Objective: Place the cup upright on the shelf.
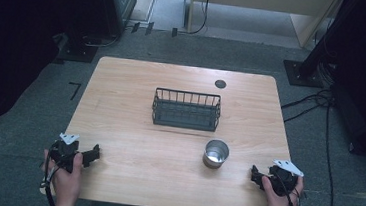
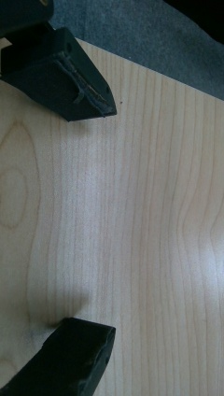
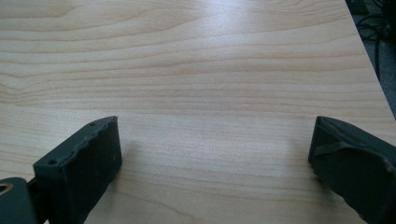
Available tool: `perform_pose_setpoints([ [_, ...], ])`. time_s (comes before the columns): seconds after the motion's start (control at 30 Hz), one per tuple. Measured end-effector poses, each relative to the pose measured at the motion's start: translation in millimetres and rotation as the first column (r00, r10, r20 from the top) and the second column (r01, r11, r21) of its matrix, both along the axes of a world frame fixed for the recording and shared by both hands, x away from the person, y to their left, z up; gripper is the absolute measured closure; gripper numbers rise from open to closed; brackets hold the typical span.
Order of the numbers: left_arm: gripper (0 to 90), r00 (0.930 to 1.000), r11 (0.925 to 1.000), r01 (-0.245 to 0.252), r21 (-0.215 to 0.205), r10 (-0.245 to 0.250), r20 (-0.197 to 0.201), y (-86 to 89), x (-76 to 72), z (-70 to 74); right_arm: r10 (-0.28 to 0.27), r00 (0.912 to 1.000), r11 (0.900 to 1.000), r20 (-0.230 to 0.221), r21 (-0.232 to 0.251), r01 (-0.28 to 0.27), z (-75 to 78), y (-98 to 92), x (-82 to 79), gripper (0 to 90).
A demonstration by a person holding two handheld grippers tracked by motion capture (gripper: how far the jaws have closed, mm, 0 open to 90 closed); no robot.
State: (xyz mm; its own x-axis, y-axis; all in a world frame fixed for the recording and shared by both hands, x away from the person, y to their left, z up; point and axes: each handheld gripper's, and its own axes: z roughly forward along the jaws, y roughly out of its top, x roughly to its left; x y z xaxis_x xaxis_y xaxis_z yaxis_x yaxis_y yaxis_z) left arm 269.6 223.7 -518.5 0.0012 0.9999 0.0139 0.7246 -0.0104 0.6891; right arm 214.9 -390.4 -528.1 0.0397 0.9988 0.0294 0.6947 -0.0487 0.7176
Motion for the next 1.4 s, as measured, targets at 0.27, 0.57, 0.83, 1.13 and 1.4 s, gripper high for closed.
perform_pose_setpoints([
  [0.27, 0.0, 1.0000, 1.0000, 0.000, 0.000, 0.000, 0.000, 0.0, 0.1, 0.0, 0.016, 0.9999, 1.000, -0.001, -0.016, -0.016, 1.8, 3.9, 0.3, 3.3],
  [0.57, 0.0, 1.0000, 1.0000, -0.001, -0.001, 0.001, 0.000, -0.1, 0.0, 0.0, 0.054, 0.9968, 0.998, 0.058, 0.019, -0.055, 31.7, 21.5, 1.4, 0.0],
  [0.83, 0.0, 1.0000, 1.0000, 0.000, 0.000, 0.000, 0.000, -0.1, 0.0, 0.0, 0.076, 0.9884, 0.996, 0.132, 0.040, -0.081, 67.7, 41.0, 6.4, 0.0],
  [1.13, 0.0, 1.0000, 1.0000, -0.001, -0.001, 0.001, 0.000, -0.1, 0.0, 0.0, 0.132, 0.9744, 0.987, 0.182, 0.062, -0.145, 92.2, 69.3, 10.4, 0.0],
  [1.4, 0.0, 1.0000, 1.0000, -0.001, -0.001, 0.001, 0.000, -0.1, 0.0, 0.0, 0.192, 0.9628, 0.974, 0.191, 0.080, -0.210, 100.8, 96.1, 16.3, 0.0],
])
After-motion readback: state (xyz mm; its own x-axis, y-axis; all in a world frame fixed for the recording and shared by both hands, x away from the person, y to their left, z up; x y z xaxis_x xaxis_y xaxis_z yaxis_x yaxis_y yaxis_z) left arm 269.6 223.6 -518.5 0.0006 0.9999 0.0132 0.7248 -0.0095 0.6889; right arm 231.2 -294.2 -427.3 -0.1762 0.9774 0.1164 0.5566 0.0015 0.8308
